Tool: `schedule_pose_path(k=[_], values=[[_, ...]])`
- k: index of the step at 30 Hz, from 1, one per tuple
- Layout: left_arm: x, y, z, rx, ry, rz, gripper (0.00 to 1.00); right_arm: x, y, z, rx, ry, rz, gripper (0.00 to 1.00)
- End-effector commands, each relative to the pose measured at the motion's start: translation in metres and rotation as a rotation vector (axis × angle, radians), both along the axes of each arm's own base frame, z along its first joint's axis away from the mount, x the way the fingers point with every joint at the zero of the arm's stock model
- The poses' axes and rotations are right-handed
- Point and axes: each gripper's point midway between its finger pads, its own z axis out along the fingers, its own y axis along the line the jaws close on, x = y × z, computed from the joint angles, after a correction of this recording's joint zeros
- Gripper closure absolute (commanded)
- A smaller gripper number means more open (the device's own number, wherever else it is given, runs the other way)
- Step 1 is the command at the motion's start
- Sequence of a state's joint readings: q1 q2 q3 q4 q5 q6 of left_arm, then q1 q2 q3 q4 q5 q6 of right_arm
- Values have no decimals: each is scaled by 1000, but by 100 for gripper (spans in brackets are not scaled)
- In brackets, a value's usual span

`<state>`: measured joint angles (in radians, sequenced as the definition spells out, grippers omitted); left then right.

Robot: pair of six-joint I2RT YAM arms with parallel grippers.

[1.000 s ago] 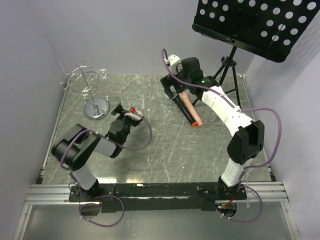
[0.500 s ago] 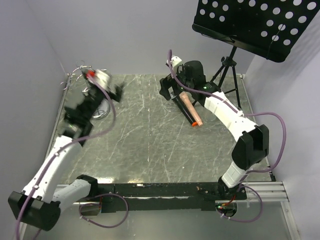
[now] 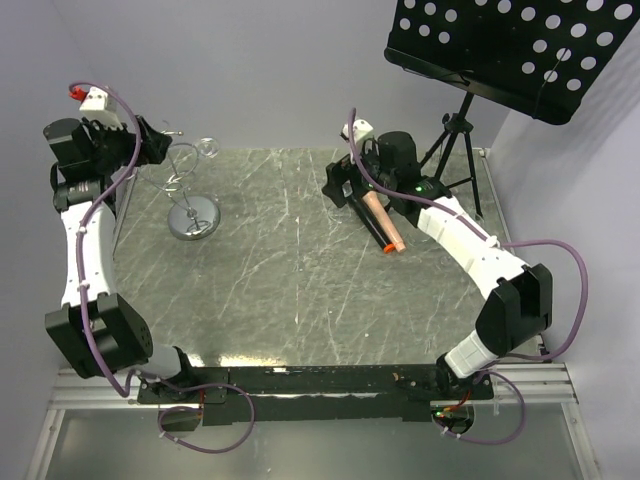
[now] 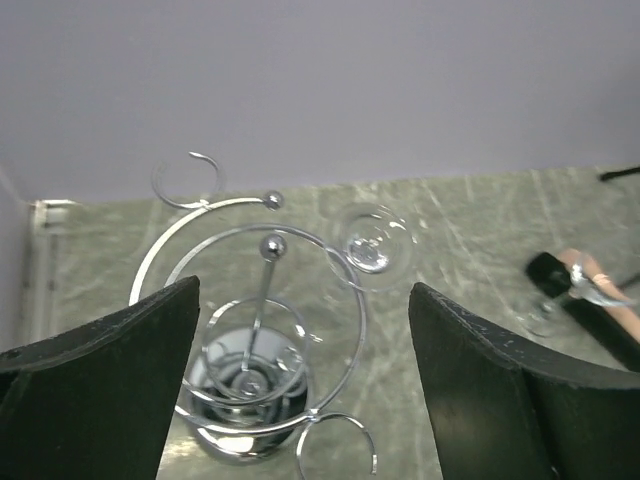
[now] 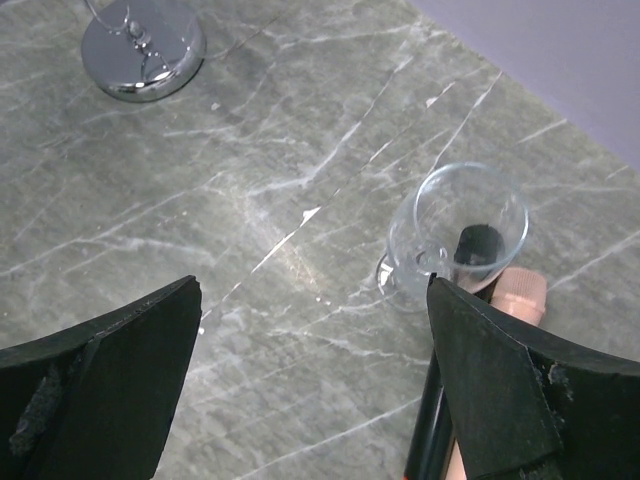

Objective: Take the wine glass off the wine glass rack

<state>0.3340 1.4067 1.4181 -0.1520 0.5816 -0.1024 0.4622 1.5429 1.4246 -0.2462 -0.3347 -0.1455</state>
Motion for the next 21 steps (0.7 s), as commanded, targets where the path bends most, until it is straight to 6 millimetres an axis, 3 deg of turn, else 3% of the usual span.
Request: schedule_pose_path(k=[1, 8, 13, 21], values=[[-1, -17, 17, -76, -67, -93, 12, -10, 0, 24, 57, -56, 9, 0], [32, 2, -1, -91, -107, -30, 22, -9, -1, 21, 49, -45, 10, 0], [62, 10, -14, -99, -111, -39, 34, -5, 1, 20, 62, -29, 5, 0], [74, -9, -30, -47, -107, -100, 38, -6, -5, 12, 35, -30, -11, 0]])
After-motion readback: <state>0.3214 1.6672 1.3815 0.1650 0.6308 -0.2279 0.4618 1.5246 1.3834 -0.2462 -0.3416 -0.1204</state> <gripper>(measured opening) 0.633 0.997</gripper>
